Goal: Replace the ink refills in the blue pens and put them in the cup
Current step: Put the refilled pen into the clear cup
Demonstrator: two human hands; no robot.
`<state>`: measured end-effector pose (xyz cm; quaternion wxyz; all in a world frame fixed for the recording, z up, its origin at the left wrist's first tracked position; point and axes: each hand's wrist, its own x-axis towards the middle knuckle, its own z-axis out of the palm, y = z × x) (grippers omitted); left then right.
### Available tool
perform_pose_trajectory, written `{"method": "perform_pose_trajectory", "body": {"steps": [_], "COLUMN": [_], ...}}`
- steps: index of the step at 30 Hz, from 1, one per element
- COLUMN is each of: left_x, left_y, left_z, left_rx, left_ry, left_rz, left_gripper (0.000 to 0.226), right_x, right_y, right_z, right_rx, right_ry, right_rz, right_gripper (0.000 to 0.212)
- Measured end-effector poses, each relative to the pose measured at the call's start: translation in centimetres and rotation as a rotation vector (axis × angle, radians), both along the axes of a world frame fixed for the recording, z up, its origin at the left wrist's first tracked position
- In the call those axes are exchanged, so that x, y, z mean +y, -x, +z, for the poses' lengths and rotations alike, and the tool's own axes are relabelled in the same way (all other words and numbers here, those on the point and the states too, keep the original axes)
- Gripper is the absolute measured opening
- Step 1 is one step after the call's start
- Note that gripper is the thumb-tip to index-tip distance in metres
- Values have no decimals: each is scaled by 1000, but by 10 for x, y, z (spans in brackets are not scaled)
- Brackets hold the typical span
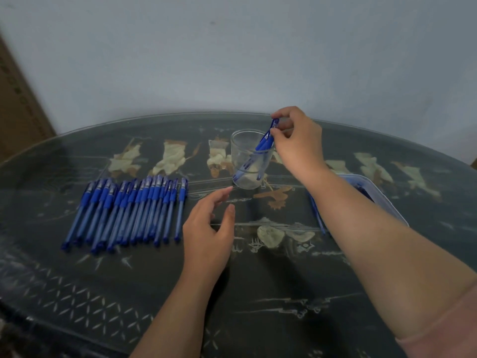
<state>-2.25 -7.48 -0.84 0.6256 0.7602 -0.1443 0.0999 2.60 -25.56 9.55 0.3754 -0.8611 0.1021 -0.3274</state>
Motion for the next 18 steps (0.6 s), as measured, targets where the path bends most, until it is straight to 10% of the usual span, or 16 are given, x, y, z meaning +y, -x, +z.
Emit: {"method": "perform_pose_trajectory", "body": {"steps": [18], "left_x": [5], "left_y": [6], "left_z": [10], "left_rx": [-80], "left_ry": [-7], "left_rz": [39], "left_gripper": [31], "right_x": [17], "right_y": [34], "right_z": [-12], "right_rx": [-66], "right_ry": [-84], "right_rz": [-157], "right_gripper": [36]}}
